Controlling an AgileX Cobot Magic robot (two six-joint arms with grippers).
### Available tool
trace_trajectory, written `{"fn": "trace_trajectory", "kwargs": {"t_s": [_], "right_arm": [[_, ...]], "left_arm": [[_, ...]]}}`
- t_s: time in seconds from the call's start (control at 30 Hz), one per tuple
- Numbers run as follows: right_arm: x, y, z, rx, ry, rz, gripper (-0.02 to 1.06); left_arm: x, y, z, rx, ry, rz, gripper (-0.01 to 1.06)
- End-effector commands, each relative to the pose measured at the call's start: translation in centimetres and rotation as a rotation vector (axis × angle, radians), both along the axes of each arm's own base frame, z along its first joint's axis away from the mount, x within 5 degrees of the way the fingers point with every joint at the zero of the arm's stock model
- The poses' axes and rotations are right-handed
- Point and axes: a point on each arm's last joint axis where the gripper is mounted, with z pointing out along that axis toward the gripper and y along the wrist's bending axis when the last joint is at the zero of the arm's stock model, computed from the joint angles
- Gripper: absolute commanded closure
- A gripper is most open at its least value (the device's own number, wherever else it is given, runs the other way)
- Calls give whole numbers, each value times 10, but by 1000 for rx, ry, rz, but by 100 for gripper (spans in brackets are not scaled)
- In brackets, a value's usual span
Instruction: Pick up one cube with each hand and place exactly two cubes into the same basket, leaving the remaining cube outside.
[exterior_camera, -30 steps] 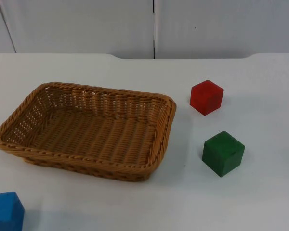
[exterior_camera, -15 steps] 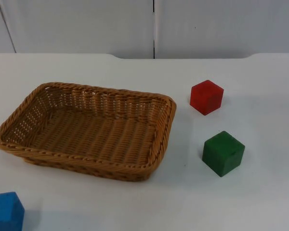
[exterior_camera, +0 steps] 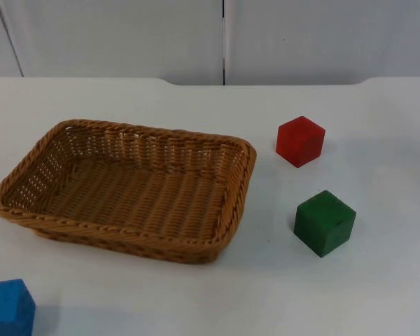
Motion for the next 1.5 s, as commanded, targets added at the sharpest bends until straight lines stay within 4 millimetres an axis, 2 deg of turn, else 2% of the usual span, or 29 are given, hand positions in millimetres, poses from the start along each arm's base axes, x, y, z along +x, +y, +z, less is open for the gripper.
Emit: {"fn": "trace_trajectory", "kwargs": {"t_s": [0.0,0.13,0.37,0.67,0.7,0.83,0.87,1.03,1.07,1.17,1.2,1.37,1.4,1.47], "right_arm": [[8,1,1,9,-5,17,-1],[23,3,0,8,12,19,-1],[47,11,5,-1,7,44,-1],[70,54,7,-31,-21,195,-1],[70,54,7,-31,-21,195,-1],[85,68,0,-43,-8,235,-1],[85,68,0,-43,-8,235,-1],[105,78,-24,-72,52,257,-1],[105,78,-24,-72,52,257,-1],[117,85,-45,-82,88,281,-1],[117,85,-45,-82,88,281,-1],[131,96,-73,-93,109,301,-1],[131,96,-73,-93,109,301,-1],[134,103,-82,-93,116,320,-1]], "left_arm": [[6,-4,2,-31,-10,-28,0],[16,-12,0,-53,-13,-73,0],[32,-45,-13,-14,-27,-185,0],[52,-98,-43,33,1,-297,0],[52,-98,-43,33,1,-297,0],[62,-122,-48,78,30,-366,0],[62,-122,-48,78,30,-366,0],[75,-161,-51,163,36,-429,0],[75,-161,-51,163,36,-429,0],[78,-183,-59,192,57,-454,0],[78,-183,-59,192,57,-454,0],[82,-214,-87,288,86,-514,0],[82,-214,-87,288,86,-514,0],[83,-223,-99,317,88,-533,0]]}}
